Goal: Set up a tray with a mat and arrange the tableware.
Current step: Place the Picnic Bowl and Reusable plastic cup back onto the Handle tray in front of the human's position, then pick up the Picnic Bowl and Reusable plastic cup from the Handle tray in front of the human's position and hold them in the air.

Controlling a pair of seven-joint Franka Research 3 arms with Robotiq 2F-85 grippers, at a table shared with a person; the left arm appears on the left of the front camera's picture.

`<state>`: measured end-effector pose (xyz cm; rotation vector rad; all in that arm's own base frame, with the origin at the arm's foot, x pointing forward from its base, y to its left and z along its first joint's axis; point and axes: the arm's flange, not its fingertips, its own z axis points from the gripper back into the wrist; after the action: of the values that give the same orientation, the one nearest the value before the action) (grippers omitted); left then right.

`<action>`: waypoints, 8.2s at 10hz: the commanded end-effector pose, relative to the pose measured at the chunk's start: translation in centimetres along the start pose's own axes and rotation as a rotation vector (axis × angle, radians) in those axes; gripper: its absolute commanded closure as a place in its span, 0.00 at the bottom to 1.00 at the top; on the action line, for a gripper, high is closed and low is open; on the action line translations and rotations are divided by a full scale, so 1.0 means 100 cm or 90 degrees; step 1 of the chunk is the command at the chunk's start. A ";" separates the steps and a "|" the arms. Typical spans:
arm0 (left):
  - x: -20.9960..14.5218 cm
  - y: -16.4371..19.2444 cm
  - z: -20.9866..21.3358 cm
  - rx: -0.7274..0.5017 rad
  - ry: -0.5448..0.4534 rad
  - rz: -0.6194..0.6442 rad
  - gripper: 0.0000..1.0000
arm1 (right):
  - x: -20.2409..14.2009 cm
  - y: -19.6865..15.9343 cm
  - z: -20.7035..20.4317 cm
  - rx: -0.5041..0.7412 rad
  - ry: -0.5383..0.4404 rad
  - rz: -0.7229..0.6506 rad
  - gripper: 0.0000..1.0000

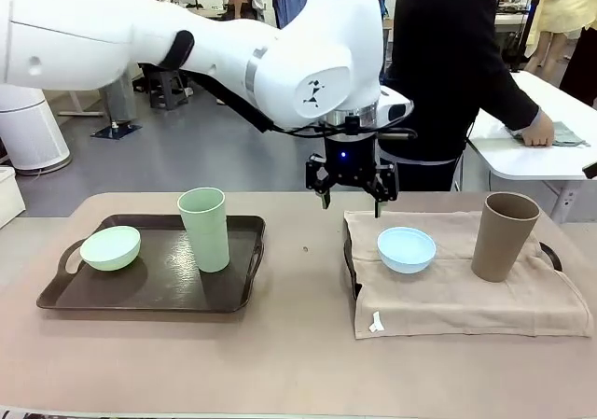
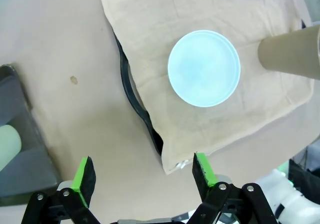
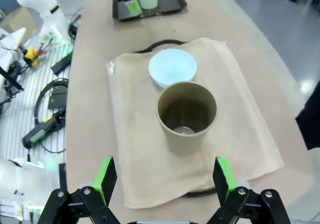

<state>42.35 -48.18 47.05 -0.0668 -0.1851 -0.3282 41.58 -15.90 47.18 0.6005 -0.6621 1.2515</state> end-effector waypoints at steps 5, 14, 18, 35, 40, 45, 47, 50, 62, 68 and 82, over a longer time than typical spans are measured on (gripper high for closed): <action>0.004 -0.002 0.005 -0.008 -0.005 0.002 0.00 | -0.008 -0.006 -0.005 -0.006 0.010 0.016 0.00; 0.007 -0.004 0.003 -0.008 -0.005 0.001 0.00 | -0.009 -0.006 -0.004 -0.003 0.006 0.009 0.00; -0.008 0.087 0.066 -0.105 0.052 0.000 0.00 | 0.035 0.000 0.037 0.153 -0.026 -0.337 0.00; -0.176 0.350 0.034 -0.740 -0.164 0.128 0.00 | -0.057 0.007 0.051 0.276 -0.241 -0.727 0.00; -0.177 0.385 0.073 -0.830 -0.197 0.140 0.00 | -0.059 0.025 0.020 0.421 -0.262 -0.777 0.00; -0.269 0.511 0.118 -0.806 0.001 0.193 0.00 | -0.067 0.031 0.009 0.419 -0.255 -0.765 0.00; -0.284 0.506 0.125 -0.832 -0.074 0.202 0.00 | -0.067 0.031 0.009 0.419 -0.255 -0.765 0.00; -0.284 0.506 0.125 -0.832 -0.074 0.202 0.00 | -0.067 0.031 0.009 0.419 -0.255 -0.765 0.00; -0.284 0.506 0.125 -0.832 -0.074 0.202 0.00 | -0.067 0.031 0.009 0.419 -0.255 -0.765 0.00; -0.284 0.506 0.125 -0.832 -0.074 0.202 0.00 | -0.067 0.031 0.009 0.419 -0.255 -0.765 0.00; -0.191 0.499 0.202 -0.319 0.067 0.316 0.00 | 0.237 0.008 -0.105 -0.094 -0.304 -0.224 0.00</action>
<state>37.28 7.03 61.81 -0.7559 -0.0186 0.0341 44.12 6.25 62.07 1.0492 -0.7143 0.6480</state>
